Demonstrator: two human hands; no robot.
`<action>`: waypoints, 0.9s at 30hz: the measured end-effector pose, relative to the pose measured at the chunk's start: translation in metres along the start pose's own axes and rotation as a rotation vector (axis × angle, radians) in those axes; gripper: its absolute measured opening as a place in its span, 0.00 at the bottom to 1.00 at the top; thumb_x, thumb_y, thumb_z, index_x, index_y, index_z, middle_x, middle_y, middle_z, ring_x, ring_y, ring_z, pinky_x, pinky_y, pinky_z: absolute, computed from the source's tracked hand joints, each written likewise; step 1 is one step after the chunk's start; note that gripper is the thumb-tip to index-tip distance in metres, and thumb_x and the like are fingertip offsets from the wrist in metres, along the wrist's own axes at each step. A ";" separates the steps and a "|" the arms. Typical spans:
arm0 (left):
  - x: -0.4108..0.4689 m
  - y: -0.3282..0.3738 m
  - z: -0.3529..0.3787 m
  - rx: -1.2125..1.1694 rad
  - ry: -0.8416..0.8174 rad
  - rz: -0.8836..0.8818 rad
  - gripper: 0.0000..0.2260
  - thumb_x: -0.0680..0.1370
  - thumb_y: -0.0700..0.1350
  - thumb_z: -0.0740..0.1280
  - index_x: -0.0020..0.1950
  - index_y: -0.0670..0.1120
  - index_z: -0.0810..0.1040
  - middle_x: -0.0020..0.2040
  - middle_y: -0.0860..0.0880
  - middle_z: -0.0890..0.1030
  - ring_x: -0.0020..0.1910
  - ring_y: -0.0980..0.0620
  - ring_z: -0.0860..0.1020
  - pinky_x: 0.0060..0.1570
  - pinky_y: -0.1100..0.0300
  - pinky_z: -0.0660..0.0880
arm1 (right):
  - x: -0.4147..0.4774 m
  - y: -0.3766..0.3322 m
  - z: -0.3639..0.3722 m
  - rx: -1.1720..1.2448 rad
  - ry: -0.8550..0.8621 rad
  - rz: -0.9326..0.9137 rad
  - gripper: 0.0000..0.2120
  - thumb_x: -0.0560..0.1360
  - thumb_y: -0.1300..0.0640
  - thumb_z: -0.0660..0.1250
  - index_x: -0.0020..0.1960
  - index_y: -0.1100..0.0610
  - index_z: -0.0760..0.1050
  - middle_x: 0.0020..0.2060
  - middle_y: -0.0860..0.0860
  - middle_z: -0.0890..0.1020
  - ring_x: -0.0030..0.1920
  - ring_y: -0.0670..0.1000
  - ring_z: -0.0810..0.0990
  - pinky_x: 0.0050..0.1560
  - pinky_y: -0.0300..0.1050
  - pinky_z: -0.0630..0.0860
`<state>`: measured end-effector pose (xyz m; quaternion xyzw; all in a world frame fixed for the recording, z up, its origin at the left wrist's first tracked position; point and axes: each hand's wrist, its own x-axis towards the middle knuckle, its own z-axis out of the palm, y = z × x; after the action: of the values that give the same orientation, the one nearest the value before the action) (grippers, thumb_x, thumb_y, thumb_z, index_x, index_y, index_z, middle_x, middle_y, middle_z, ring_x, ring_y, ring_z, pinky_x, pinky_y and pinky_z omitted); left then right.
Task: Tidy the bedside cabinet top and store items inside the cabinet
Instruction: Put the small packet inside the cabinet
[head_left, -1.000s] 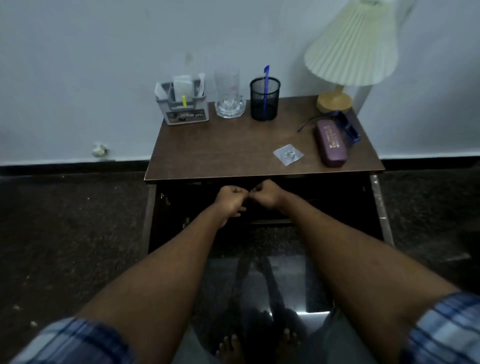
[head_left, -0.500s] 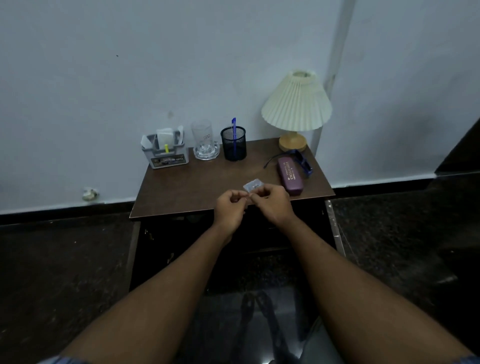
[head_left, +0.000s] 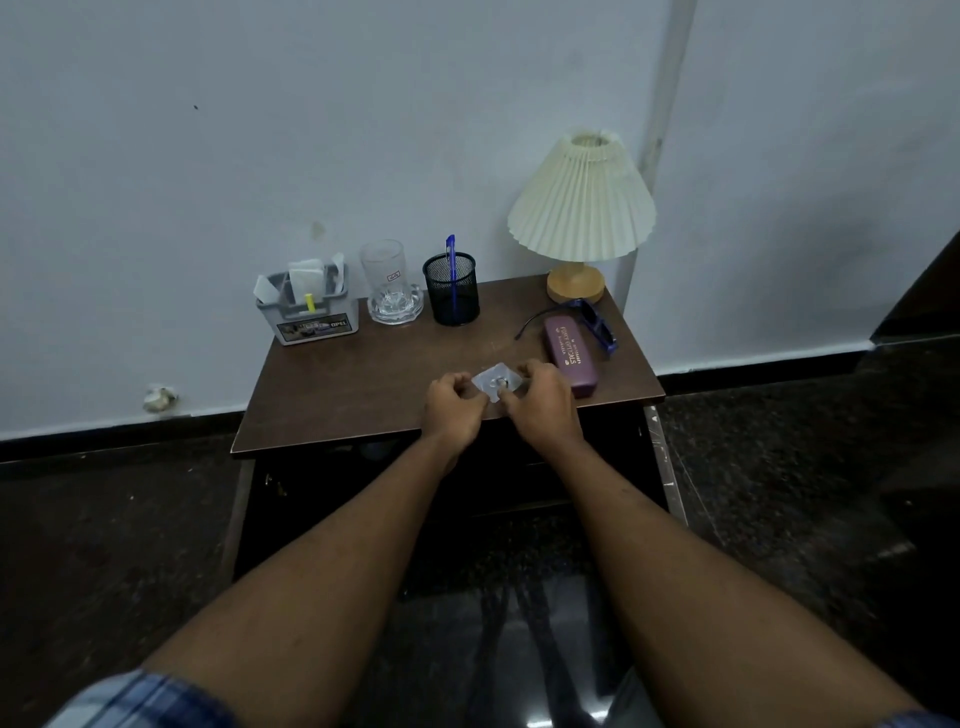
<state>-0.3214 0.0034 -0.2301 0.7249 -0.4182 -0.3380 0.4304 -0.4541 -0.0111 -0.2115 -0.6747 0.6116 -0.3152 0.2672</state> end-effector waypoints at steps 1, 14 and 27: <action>0.004 0.001 0.000 0.039 -0.003 0.004 0.21 0.75 0.41 0.72 0.68 0.42 0.77 0.62 0.47 0.80 0.61 0.50 0.79 0.65 0.56 0.76 | 0.002 -0.001 0.001 -0.022 -0.009 0.008 0.19 0.75 0.52 0.72 0.63 0.59 0.76 0.59 0.56 0.79 0.58 0.56 0.80 0.58 0.53 0.79; 0.029 0.010 0.009 0.101 0.078 -0.061 0.06 0.73 0.40 0.70 0.48 0.49 0.78 0.46 0.51 0.81 0.43 0.54 0.79 0.37 0.64 0.73 | 0.012 -0.005 0.017 -0.188 -0.004 0.007 0.18 0.78 0.53 0.69 0.64 0.59 0.74 0.61 0.55 0.73 0.59 0.55 0.76 0.58 0.52 0.78; 0.003 0.004 -0.012 -0.368 0.059 -0.191 0.07 0.78 0.34 0.66 0.55 0.42 0.75 0.49 0.40 0.83 0.40 0.46 0.83 0.42 0.53 0.83 | 0.002 -0.005 0.011 0.219 -0.062 0.025 0.22 0.70 0.58 0.76 0.62 0.60 0.80 0.55 0.52 0.84 0.53 0.50 0.83 0.56 0.44 0.79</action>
<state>-0.3115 0.0034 -0.2222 0.6801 -0.2661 -0.4266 0.5335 -0.4424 -0.0125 -0.2145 -0.6433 0.5732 -0.3556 0.3621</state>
